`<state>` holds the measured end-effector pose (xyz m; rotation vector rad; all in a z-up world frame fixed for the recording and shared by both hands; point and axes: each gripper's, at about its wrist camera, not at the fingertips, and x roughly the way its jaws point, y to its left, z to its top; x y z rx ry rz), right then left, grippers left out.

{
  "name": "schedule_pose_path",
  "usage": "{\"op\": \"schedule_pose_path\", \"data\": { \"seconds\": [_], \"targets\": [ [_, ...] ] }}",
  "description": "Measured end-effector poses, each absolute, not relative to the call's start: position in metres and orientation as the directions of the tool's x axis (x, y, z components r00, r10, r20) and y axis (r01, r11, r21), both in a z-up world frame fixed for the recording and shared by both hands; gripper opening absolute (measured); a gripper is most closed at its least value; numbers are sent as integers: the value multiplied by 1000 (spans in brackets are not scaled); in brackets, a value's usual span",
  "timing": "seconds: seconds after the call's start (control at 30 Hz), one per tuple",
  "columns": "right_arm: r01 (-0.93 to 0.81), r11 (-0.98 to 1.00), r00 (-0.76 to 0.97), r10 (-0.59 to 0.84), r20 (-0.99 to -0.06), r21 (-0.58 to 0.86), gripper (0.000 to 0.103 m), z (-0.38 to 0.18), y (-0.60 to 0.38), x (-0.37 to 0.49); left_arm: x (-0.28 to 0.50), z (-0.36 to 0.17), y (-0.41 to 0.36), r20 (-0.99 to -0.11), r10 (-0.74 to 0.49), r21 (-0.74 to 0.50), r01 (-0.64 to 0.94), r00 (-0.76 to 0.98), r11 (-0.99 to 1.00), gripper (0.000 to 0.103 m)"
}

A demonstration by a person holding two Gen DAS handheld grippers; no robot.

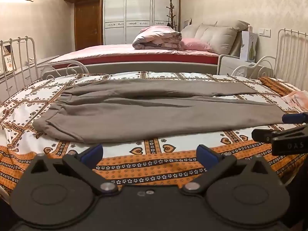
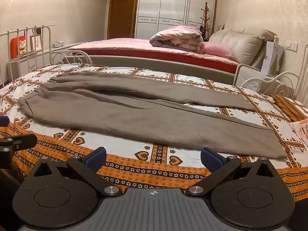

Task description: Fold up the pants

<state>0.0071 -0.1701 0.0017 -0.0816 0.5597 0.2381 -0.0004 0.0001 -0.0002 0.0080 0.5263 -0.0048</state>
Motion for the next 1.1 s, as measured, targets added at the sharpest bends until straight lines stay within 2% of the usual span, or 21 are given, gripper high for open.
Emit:
{"op": "schedule_pose_path", "data": {
  "seconds": [1.1],
  "targets": [
    [-239, 971, 829, 204, -520, 0, 103, 6, -172, 5, 1, -3, -3, -516, 18, 35, 0, 856, 999, 97]
  ]
}}
